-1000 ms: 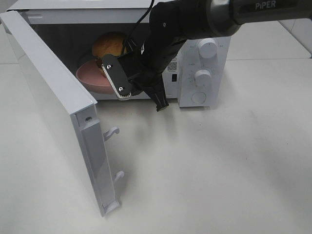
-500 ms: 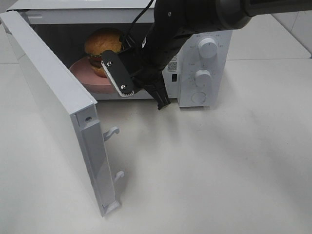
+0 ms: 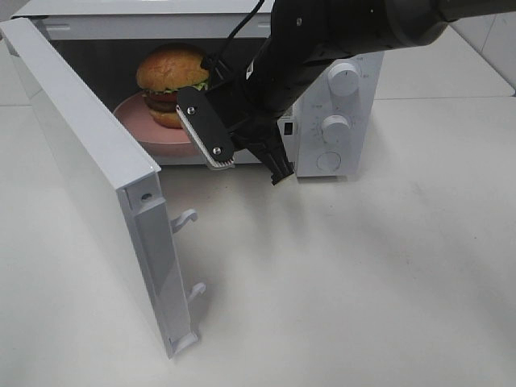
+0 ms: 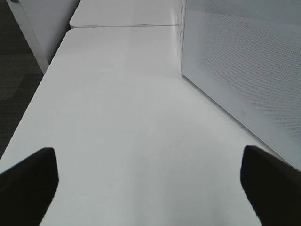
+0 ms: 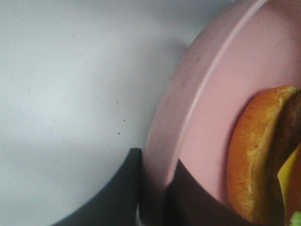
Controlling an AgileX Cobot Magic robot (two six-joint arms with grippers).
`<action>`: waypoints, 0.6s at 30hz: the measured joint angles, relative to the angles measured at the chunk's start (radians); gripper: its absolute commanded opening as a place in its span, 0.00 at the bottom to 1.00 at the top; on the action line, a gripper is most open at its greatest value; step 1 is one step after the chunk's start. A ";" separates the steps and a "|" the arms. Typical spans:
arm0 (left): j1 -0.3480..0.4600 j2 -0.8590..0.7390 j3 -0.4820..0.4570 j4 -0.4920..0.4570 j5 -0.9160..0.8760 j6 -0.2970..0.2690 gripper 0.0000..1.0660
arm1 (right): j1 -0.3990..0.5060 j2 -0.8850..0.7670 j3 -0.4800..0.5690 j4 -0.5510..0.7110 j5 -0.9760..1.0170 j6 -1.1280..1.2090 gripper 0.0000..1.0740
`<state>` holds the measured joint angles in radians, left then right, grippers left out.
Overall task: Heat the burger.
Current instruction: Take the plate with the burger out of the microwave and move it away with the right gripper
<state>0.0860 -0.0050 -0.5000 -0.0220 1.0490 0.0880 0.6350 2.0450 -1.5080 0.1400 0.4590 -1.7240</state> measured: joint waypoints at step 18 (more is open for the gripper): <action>0.000 0.000 0.000 0.000 0.000 0.000 0.92 | -0.015 -0.056 0.151 0.134 -0.131 -0.140 0.00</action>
<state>0.0860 -0.0050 -0.5000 -0.0220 1.0490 0.0880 0.6200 1.9890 -1.3570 0.2740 0.3280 -1.8640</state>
